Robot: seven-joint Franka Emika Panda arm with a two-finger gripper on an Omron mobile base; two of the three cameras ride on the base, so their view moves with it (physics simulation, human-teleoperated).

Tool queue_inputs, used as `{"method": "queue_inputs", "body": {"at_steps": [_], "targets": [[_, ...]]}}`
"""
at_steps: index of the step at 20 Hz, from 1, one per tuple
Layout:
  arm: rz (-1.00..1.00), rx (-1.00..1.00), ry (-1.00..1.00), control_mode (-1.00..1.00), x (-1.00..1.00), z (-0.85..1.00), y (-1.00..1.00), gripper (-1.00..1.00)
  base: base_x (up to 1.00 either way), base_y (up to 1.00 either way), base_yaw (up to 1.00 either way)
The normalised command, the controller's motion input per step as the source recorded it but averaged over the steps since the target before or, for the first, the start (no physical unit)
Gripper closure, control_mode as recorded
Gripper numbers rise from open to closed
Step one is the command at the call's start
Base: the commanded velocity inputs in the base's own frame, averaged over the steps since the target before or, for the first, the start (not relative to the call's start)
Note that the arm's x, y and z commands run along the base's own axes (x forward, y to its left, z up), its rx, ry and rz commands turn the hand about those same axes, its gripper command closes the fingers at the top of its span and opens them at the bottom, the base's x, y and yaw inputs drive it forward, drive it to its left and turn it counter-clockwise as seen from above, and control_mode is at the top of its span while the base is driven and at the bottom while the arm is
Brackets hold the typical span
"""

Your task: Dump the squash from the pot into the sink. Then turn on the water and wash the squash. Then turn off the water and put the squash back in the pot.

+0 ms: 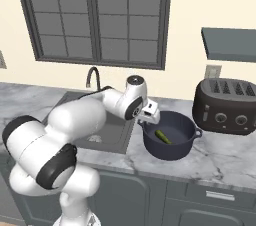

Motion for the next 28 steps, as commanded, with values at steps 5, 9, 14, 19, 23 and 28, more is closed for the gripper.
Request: {"method": "queue_inputs", "body": {"at_steps": [5, 9, 14, 19, 23, 28], "targets": [[0.00, 0.00, 0.00, -1.00, 0.14, -0.17, -0.10, -1.00, 0.00, 0.00, 0.00], [0.00, 0.00, 0.00, -1.00, 0.14, -0.15, -0.06, -1.00, 0.00, 0.00, 0.00], [0.00, 0.00, 0.00, -1.00, 0.15, -0.16, 0.00, -1.00, 0.00, 0.00, 0.00], [0.00, 0.00, 0.00, -1.00, 0.13, -0.26, 0.00, -1.00, 0.00, 0.00, 0.00], [0.00, 0.00, 0.00, -1.00, 0.10, -0.28, 0.00, 1.00, 0.00, 0.00, 0.00], [0.00, 0.00, 0.00, -1.00, 0.00, -0.16, 0.00, 1.00, 0.00, 0.00, 0.00]]}}
